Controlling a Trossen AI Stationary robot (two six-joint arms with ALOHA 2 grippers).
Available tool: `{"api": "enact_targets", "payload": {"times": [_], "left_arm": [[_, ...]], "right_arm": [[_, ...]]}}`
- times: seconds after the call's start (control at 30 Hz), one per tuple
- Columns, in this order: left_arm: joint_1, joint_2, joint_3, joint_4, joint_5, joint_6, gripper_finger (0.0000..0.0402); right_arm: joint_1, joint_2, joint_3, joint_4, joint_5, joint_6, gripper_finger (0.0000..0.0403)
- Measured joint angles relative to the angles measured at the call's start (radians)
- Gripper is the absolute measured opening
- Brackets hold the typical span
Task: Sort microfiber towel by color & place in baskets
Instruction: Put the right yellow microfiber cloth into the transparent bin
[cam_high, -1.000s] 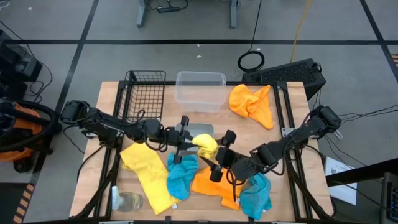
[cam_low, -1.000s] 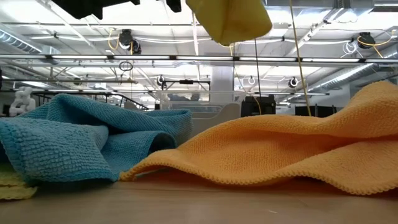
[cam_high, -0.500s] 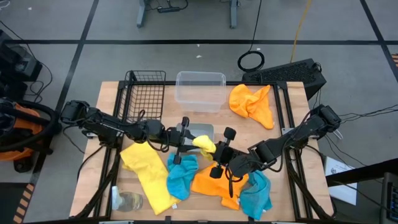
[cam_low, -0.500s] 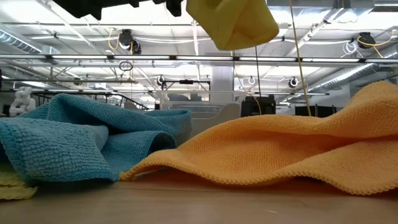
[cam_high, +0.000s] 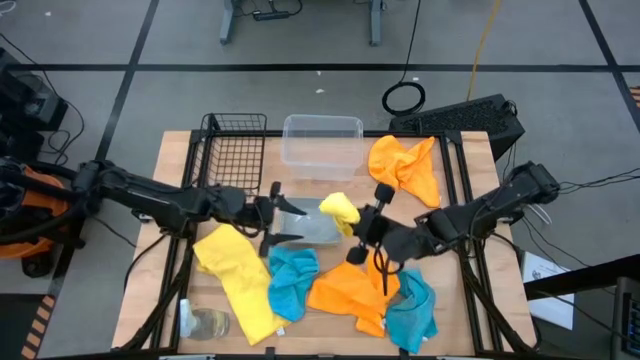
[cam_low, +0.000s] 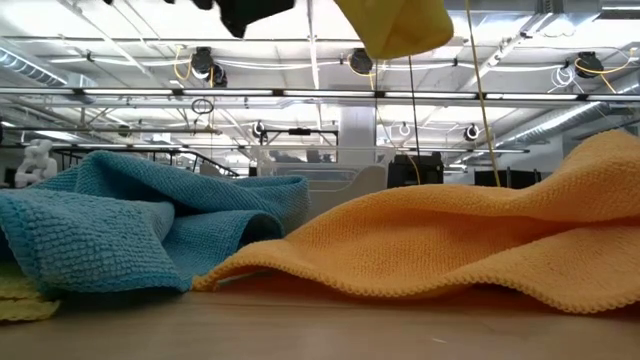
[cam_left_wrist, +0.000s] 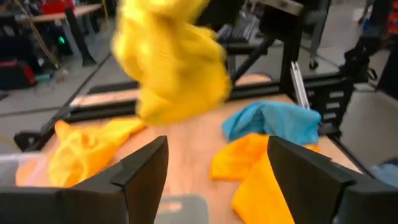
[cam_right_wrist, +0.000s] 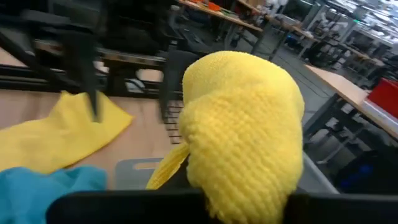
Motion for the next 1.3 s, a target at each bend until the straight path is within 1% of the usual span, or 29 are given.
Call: {"api": "enact_targets", "payload": {"times": [0.1,0.2,0.23,0.37,0.43,0.5,0.57,0.77,0.97,1.03,1.17,1.3], "left_arm": [[0.0,-0.055,0.0,-0.104,-0.017,-0.037,0.0282],[-0.005,-0.098,-0.011,-0.17,-0.099,-0.044,0.0282],[-0.006,-0.111,-0.023,-0.18,-0.129,-0.043,0.0282],[0.002,-0.159,-0.063,-0.215,-0.22,-0.044,0.0282],[0.005,-0.182,-0.065,-0.236,-0.248,-0.063,0.0283],[0.004,-0.201,-0.067,-0.262,-0.261,-0.074,0.0283],[0.0,-0.212,-0.067,-0.274,-0.262,-0.076,0.0283],[-0.003,-0.216,-0.068,-0.322,-0.27,-0.067,0.0283],[-0.001,-0.216,-0.068,-0.323,-0.387,-0.065,0.0283],[0.008,-0.216,-0.068,-0.325,-0.415,-0.054,0.0283],[0.03,-0.216,-0.068,-0.329,-0.415,-0.032,0.0283],[0.059,-0.216,-0.068,-0.33,-0.413,-0.01,0.0283]], "right_arm": [[-0.042,-0.011,0.0,0.0,-0.004,-0.032,0.0025],[-0.088,-0.014,0.0,0.0,-0.013,-0.079,0.0027],[-0.107,-0.014,0.0,0.0,-0.033,-0.092,0.0027],[-0.189,-0.014,0.0,0.0,-0.174,-0.104,0.0028],[-0.221,-0.014,0.0,-0.001,-0.253,-0.105,0.0028],[-0.246,-0.013,0.0,-0.004,-0.3,-0.105,0.0028],[-0.264,-0.013,0.0,-0.007,-0.321,-0.117,0.0029],[-0.316,-0.013,0.0,-0.008,-0.324,-0.151,0.0029],[-0.39,-0.012,0.0,0.006,-0.338,-0.209,0.0029],[-0.433,-0.012,0.0,0.006,-0.395,-0.213,0.0029],[-0.522,0.012,0.0,0.019,-0.549,-0.22,0.0029],[-0.609,0.052,-0.001,0.103,-0.618,-0.255,0.0029]]}}
